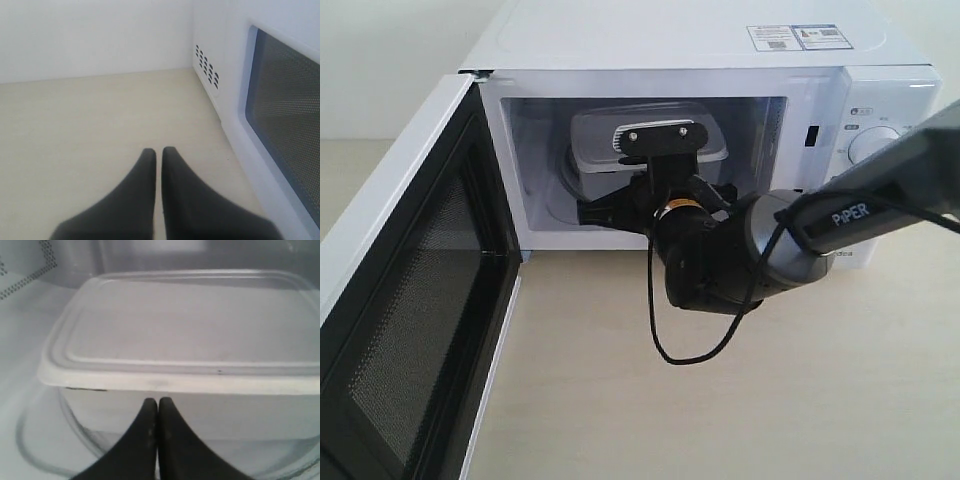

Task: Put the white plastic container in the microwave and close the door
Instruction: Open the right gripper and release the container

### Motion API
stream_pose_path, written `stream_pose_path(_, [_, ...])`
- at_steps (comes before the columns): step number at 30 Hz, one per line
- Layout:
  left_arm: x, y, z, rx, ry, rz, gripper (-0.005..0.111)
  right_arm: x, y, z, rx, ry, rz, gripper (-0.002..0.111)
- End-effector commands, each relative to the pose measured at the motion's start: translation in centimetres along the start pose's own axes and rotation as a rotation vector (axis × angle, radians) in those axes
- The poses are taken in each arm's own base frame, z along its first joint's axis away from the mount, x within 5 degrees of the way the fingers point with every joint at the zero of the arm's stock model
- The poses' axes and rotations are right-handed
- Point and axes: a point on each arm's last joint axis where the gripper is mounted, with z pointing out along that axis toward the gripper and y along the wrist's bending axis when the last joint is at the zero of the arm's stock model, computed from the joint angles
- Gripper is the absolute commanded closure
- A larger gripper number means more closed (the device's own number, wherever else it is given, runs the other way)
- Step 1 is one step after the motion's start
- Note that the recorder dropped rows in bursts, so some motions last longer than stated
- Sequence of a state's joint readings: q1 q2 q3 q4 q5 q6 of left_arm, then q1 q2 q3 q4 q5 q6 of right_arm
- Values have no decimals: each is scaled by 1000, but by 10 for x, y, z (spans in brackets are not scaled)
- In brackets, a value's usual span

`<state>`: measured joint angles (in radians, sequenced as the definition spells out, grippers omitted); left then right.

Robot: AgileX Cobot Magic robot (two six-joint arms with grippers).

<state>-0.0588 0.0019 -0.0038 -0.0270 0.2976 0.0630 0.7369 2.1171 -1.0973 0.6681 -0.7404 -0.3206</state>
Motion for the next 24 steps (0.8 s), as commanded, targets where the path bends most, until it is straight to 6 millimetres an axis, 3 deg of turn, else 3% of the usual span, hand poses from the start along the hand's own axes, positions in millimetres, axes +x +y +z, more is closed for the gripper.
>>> stream_pose_path(1, [1, 0, 0, -2, 1, 4, 102, -19, 7, -23, -29, -19, -61, 108])
stream_pose_path(13, [1, 0, 0, -2, 1, 4, 102, -23, 12, -109, -161, 140, -116, 108])
stream_pose_path(24, [1, 0, 0, -2, 1, 4, 102, -51, 18, -196, -510, 386, -79, 108])
